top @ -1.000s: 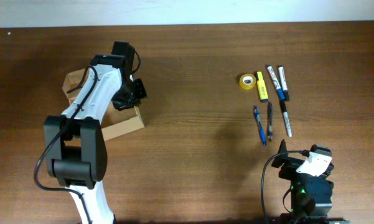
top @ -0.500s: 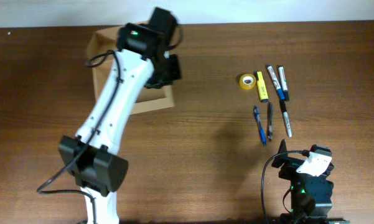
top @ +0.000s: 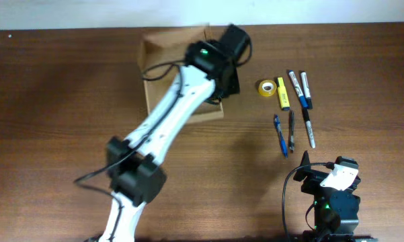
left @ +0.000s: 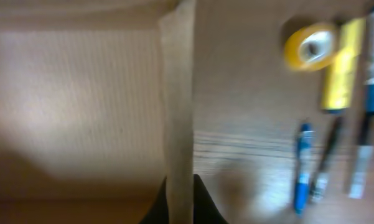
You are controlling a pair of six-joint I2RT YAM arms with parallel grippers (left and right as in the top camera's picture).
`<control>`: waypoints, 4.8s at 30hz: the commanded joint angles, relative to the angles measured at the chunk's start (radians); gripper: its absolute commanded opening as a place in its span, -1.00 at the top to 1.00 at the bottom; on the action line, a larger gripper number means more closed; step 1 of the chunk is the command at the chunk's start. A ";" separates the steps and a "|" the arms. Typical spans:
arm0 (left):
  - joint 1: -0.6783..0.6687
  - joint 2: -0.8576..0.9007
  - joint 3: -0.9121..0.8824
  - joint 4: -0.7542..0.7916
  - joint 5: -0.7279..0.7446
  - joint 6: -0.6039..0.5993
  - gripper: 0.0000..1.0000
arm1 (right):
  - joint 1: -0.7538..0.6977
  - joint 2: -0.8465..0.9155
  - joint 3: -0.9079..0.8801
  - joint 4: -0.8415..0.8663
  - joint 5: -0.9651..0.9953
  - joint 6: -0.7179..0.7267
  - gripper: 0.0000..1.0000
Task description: Pack container
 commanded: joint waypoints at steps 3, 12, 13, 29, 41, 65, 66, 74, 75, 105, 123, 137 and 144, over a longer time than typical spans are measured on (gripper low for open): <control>-0.011 0.111 0.007 0.009 0.013 0.010 0.97 | -0.008 -0.011 -0.007 0.000 -0.002 -0.006 -0.99; -0.011 0.167 0.007 0.108 0.080 0.021 0.97 | -0.008 -0.011 -0.007 0.000 -0.002 -0.006 -0.99; -0.011 0.171 0.007 0.111 0.084 0.021 0.97 | -0.008 -0.011 -0.007 0.000 -0.002 -0.006 -0.98; -0.018 0.190 0.044 0.077 0.105 0.046 -0.25 | -0.008 -0.011 -0.007 0.000 -0.002 -0.006 -0.98; -0.009 0.190 0.577 -0.364 -0.145 0.123 -0.25 | -0.008 -0.011 -0.007 0.000 -0.002 -0.005 -0.98; 0.556 -0.171 0.635 -0.375 -0.311 0.397 -0.62 | -0.008 -0.011 -0.007 -0.001 -0.005 -0.005 -0.98; 0.589 -0.169 0.624 -0.375 -0.312 0.396 -0.69 | -0.008 -0.011 -0.007 -0.001 -0.016 -0.005 -0.99; 0.767 -0.169 0.418 -0.363 -0.315 0.396 -1.00 | -0.008 0.056 0.116 -0.011 -0.241 -0.134 -0.99; 0.782 -0.169 0.381 -0.356 -0.315 0.396 -1.00 | -0.008 0.091 0.155 -0.019 -0.239 -0.156 -0.98; 0.832 -0.169 -0.125 -0.161 -0.314 0.392 -1.00 | 0.090 1.845 1.601 -0.590 -0.436 -0.185 -0.98; 0.832 -0.169 -0.125 -0.161 -0.314 0.392 -0.99 | 0.255 1.903 1.648 -0.528 -0.196 -0.135 -0.98; 0.832 -0.169 -0.125 -0.161 -0.314 0.392 -1.00 | 0.142 2.142 1.718 -0.578 -0.306 -0.132 -0.99; 0.832 -0.169 -0.125 -0.161 -0.314 0.392 -1.00 | 0.137 2.174 1.718 -0.530 -0.372 -0.132 -0.98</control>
